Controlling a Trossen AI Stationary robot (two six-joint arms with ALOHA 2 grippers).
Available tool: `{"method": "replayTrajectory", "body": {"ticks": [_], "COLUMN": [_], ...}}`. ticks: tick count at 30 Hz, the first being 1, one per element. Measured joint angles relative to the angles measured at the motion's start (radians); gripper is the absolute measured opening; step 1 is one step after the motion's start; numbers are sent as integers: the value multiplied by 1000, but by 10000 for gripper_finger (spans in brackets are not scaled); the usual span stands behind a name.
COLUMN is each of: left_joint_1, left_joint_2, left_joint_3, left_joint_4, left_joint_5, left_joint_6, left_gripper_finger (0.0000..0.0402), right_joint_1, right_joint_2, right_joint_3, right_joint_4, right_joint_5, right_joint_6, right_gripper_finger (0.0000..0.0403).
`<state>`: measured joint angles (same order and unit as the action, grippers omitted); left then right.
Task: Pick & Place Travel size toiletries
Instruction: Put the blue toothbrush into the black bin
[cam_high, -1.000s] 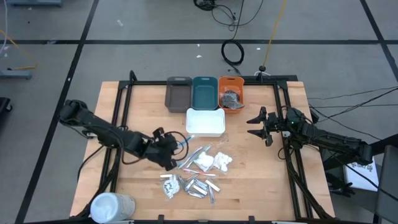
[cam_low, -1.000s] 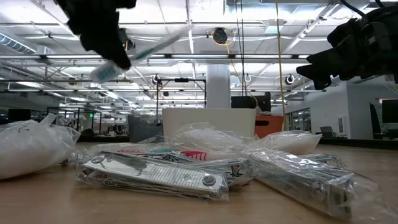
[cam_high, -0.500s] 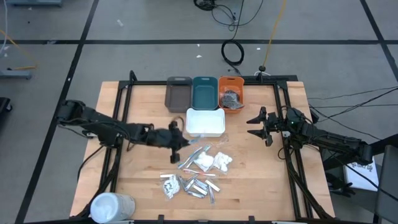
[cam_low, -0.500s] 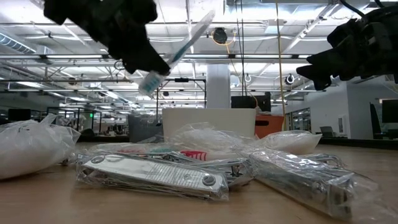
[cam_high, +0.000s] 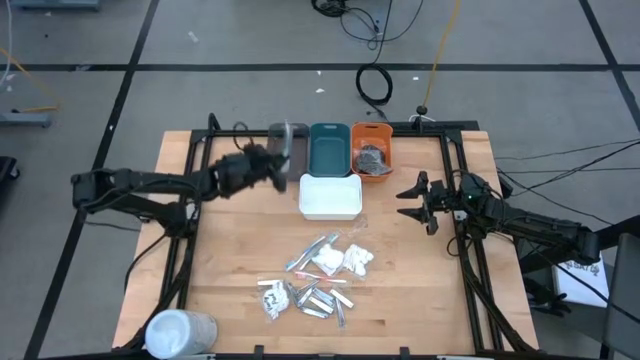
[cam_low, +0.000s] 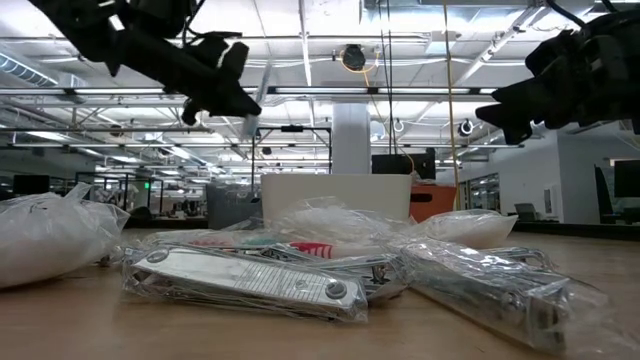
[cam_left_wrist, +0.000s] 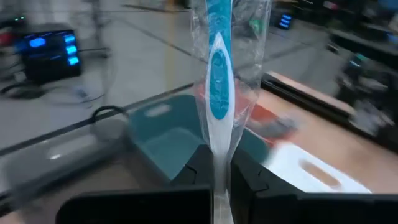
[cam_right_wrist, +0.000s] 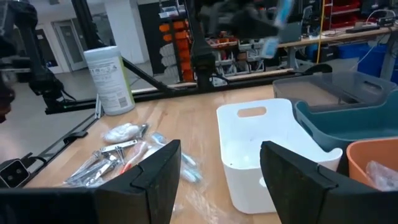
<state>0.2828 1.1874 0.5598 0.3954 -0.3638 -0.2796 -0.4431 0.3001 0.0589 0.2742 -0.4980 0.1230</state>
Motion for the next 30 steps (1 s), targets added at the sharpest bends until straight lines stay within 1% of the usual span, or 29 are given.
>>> {"method": "replayTrajectory", "body": {"ticks": [3, 7, 10, 14, 18, 22, 30], "left_joint_1": [83, 169, 210, 230, 243, 252, 253], "left_joint_2": [25, 88, 153, 246, 323, 372, 391], "left_joint_3": [47, 146, 226, 295, 306, 306, 306], "left_joint_4": [-41, -225, -319, -404, -402, -421, -429], "left_joint_5": [-2, -3, -5, -5, -7, -10, -7], "left_joint_6": [-56, -124, -181, -201, -259, -282, -298], "left_gripper_finger": [11, 6, 8, 7, 8, 28, 35], "right_joint_1": [0, 0, 0, 0, 0, 0, 0], "right_joint_2": [3, 2, 2, 2, 2, 2, 2], "right_joint_3": [0, 0, 0, 0, 0, 0, 0], "right_joint_4": [0, 5, 5, 5, 5, 5, 5], "right_joint_5": [3, 3, 3, 3, 4, 3, 3], "right_joint_6": [0, 0, 0, 0, 0, 16, 18], "right_gripper_finger": [208, 208, 208, 208, 208, 208, 208]}}
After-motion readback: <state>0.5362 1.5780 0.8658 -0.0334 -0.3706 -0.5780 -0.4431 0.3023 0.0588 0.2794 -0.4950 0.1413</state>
